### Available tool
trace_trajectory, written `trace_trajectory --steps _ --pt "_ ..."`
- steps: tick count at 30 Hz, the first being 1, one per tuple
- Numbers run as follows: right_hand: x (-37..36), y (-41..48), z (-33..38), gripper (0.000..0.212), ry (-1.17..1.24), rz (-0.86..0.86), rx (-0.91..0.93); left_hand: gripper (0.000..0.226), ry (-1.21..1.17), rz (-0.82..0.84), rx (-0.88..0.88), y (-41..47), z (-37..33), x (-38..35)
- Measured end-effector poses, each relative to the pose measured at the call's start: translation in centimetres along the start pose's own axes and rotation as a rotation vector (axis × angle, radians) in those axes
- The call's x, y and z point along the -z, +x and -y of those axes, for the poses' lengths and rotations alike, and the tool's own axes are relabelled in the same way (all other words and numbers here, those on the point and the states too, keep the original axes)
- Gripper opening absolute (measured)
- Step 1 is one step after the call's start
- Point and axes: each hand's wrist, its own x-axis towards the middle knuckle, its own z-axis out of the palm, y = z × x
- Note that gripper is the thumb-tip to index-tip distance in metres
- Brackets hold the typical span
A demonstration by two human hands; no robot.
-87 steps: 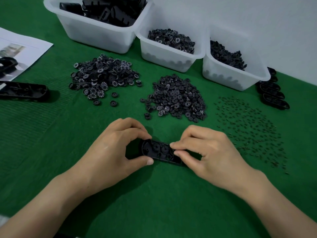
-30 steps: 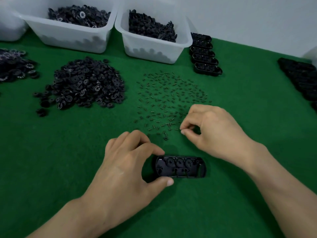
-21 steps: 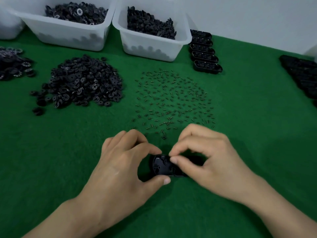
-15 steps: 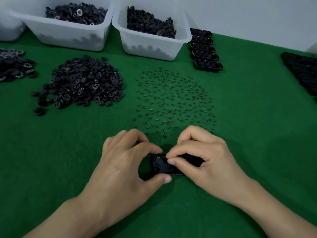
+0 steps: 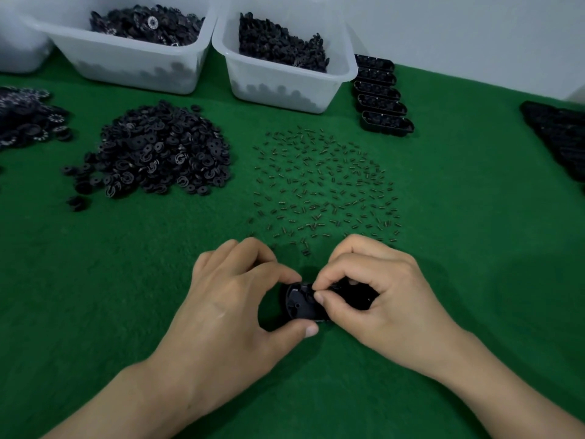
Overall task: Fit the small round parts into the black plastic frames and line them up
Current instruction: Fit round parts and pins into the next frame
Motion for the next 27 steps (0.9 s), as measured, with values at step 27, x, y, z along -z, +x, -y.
trace_trajectory --steps 27 --pt "1.9 5.8 -0.2 0.01 -0.482 0.178 -0.058 0.053 0.003 0.02 0.01 0.1 0.1 0.1"
